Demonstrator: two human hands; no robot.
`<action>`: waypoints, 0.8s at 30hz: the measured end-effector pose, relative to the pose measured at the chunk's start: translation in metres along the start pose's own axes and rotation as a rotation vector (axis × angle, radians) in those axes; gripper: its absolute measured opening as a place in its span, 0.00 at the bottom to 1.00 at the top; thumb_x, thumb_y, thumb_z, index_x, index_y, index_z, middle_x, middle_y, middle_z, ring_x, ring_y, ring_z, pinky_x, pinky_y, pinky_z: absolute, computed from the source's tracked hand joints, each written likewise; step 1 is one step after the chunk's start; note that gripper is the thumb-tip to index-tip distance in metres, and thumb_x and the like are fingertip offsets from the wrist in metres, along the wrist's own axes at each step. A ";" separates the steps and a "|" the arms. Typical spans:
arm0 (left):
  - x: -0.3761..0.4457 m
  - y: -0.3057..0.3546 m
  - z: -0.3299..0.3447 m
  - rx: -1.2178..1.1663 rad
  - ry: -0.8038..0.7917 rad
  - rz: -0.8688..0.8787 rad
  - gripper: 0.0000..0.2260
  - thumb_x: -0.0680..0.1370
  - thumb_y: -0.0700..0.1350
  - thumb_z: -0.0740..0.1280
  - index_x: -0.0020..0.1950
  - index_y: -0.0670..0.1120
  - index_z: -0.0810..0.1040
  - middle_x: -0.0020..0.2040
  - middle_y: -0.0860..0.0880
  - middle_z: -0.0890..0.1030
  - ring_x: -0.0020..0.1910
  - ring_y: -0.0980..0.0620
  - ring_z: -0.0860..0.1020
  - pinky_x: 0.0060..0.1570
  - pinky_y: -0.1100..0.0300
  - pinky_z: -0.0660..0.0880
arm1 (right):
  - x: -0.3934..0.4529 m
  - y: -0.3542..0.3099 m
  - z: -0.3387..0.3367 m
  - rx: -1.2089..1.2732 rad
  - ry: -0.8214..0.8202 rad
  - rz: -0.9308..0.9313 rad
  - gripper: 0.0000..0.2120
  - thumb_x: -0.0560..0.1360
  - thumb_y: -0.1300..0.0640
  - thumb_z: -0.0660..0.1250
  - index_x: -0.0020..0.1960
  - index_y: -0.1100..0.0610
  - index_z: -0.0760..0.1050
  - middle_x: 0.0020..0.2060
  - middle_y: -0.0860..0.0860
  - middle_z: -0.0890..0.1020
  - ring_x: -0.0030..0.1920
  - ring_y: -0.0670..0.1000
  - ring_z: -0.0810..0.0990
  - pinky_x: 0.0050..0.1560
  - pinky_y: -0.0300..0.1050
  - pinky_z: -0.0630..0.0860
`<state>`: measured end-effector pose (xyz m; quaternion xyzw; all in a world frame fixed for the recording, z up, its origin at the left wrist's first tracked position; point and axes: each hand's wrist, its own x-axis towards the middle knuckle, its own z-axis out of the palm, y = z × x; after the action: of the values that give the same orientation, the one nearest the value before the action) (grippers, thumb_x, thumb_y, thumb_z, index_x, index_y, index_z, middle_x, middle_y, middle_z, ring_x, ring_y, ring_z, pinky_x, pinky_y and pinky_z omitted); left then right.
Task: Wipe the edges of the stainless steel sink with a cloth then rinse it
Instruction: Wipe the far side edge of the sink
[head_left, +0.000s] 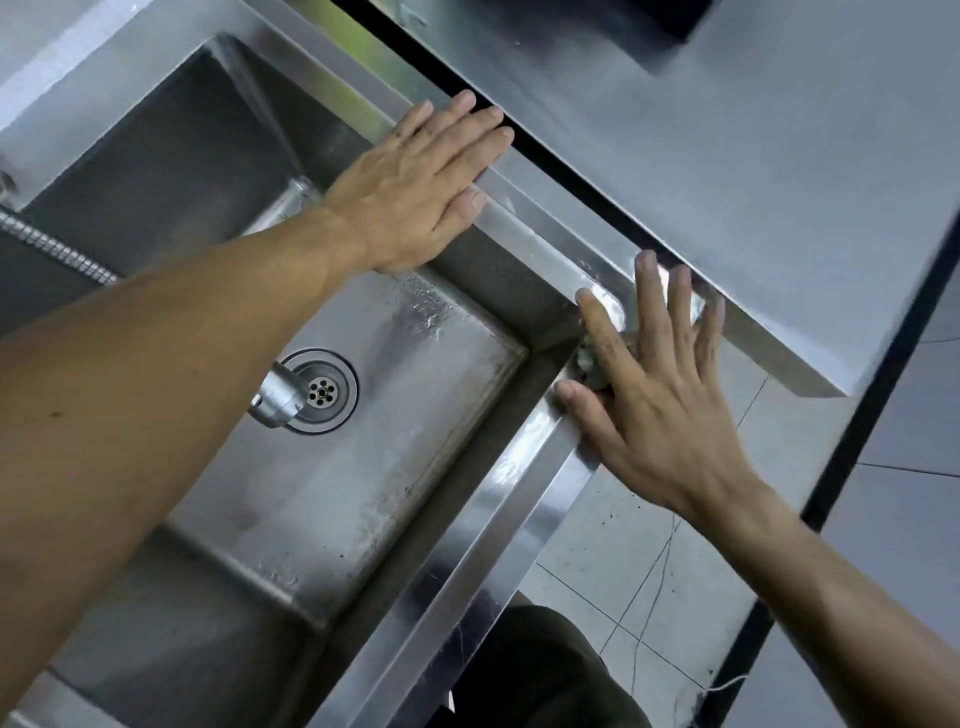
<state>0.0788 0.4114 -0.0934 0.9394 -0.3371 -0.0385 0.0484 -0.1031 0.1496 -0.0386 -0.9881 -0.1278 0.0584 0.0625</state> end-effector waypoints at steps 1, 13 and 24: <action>0.000 0.001 0.000 0.007 0.013 -0.010 0.28 0.87 0.56 0.43 0.86 0.48 0.45 0.86 0.47 0.46 0.84 0.48 0.42 0.83 0.47 0.40 | -0.003 -0.001 0.010 0.067 0.024 -0.021 0.31 0.86 0.42 0.53 0.84 0.55 0.55 0.83 0.61 0.47 0.83 0.63 0.41 0.80 0.70 0.47; 0.009 0.030 0.004 0.021 0.014 0.091 0.26 0.88 0.55 0.45 0.85 0.51 0.44 0.86 0.48 0.44 0.84 0.47 0.40 0.82 0.47 0.38 | 0.001 0.052 0.022 0.216 -0.095 -0.548 0.21 0.85 0.59 0.54 0.73 0.65 0.72 0.77 0.63 0.68 0.80 0.63 0.60 0.78 0.68 0.58; 0.010 0.032 0.003 0.034 0.018 0.098 0.26 0.88 0.55 0.45 0.85 0.52 0.44 0.86 0.48 0.44 0.84 0.47 0.41 0.82 0.46 0.40 | -0.052 -0.039 0.033 0.204 -0.054 -0.406 0.25 0.84 0.55 0.58 0.80 0.61 0.65 0.81 0.58 0.62 0.83 0.60 0.55 0.80 0.61 0.56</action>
<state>0.0660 0.3803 -0.0928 0.9229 -0.3827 -0.0221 0.0371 -0.1670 0.1769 -0.0608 -0.9287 -0.3192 0.0837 0.1692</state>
